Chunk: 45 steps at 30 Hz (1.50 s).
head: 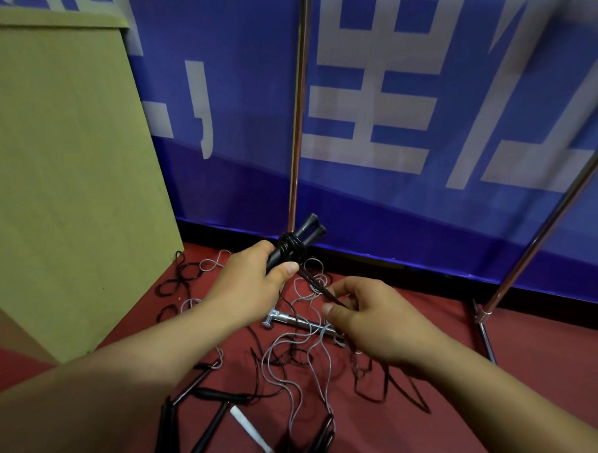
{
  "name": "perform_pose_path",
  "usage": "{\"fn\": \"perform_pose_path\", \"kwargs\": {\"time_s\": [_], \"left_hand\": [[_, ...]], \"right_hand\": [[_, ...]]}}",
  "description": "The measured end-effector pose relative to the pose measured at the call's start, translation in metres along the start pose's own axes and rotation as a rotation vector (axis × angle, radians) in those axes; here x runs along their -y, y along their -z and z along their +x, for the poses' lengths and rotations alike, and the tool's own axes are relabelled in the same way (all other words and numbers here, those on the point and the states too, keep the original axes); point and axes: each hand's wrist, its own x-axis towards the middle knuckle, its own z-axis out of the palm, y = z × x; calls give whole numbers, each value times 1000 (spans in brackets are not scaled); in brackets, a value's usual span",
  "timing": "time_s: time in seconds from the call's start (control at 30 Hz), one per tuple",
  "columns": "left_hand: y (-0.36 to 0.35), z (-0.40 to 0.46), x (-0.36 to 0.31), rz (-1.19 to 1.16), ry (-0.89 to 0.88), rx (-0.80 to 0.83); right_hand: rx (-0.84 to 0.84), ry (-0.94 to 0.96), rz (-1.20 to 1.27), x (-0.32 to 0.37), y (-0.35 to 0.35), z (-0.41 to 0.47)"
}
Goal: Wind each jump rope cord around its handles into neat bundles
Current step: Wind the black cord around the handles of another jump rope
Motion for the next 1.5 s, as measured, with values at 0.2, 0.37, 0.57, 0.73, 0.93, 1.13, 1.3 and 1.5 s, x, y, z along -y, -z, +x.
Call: {"fn": "perform_pose_path", "kwargs": {"time_s": [0.2,0.37,0.57,0.73,0.93,1.13,1.3,1.5], "left_hand": [[1,1,8,45,-6,7],[1,1,9,134,-5,63],[-6,0,10,145,35,246],[-11,-6,6,231,-1,415],[-13,-13,-3,257,-51,534],[-15,-20,-5,246,-159,584],[-10,-23,-8,271,-274,563],[-8,-27,-4,158,-302,652]], "right_hand": [[-8,24,-140,1,3,-8],[-70,149,-212,7,2,-12],[-153,281,-214,8,0,-13],[-205,279,-281,4,1,-12],[-246,259,-361,5,4,-11],[-279,216,-425,5,7,-10],[-288,128,-374,4,14,-5],[-219,52,-131,1,26,2]]}}
